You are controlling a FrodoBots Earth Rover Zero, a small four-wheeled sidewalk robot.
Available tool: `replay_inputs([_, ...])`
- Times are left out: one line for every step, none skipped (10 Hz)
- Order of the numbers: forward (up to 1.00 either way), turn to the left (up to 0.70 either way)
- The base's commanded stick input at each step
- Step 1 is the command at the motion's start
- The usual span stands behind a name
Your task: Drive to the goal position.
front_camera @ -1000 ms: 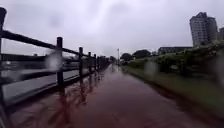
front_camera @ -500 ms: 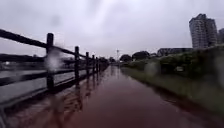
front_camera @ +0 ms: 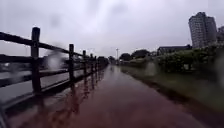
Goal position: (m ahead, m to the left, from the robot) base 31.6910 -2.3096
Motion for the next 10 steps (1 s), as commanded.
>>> replay_inputs([1.00,0.01])
replay_inputs([1.00,0.01])
replay_inputs([1.00,0.01])
replay_inputs([1.00,0.01])
replay_inputs([1.00,0.01])
replay_inputs([1.00,0.01])
replay_inputs([1.00,0.01])
replay_inputs([1.00,0.01])
replay_inputs([1.00,0.01])
replay_inputs([1.00,0.01])
